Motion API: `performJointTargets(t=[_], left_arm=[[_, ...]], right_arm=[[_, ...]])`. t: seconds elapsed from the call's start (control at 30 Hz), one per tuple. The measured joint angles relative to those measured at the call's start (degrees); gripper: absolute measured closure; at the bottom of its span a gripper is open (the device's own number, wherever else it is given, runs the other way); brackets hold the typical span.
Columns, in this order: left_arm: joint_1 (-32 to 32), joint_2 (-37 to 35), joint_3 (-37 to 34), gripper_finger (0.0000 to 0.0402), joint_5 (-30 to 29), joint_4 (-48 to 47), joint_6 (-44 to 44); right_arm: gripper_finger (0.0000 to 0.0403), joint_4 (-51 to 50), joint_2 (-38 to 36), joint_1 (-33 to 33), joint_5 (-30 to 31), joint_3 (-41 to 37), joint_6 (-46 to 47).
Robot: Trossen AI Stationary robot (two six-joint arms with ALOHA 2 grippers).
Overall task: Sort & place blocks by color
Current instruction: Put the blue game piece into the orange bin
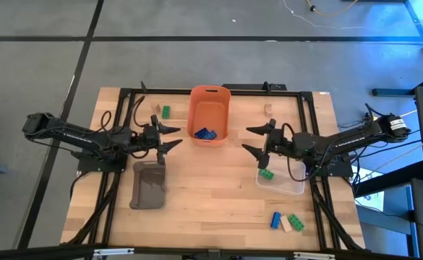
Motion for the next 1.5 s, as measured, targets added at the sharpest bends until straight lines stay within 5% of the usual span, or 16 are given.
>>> performJointTargets(t=[0.6,0.7,0.8,1.03,1.27,1.5], left_arm=[[0.0,0.0,0.0,0.0202,0.0,0.0,0.0],[0.0,0.0,0.0,0.0202,0.0,0.0,0.0],[0.0,0.0,0.0,0.0202,0.0,0.0,0.1],[0.0,0.0,0.0,0.0202,-0.1,0.0,0.2],[0.0,0.0,0.0,0.0202,-0.1,0.0,0.5],[0.0,0.0,0.0,0.0202,-0.1,0.0,1.6]], right_arm=[[0.0069,-2.4,0.0,0.0,-2.5,0.5,5.8],[0.0069,-14.1,0.0,0.3,-8.3,5.0,15.6],[0.0069,-36.3,1.3,3.2,-12.3,13.7,27.2],[0.0069,-77.3,12.2,19.2,-13.7,37.4,57.2],[0.0069,-98.6,26.8,31.6,-17.3,55.6,87.5],[0.0069,-110.2,38.1,35.2,-28.4,62.3,100.5]])
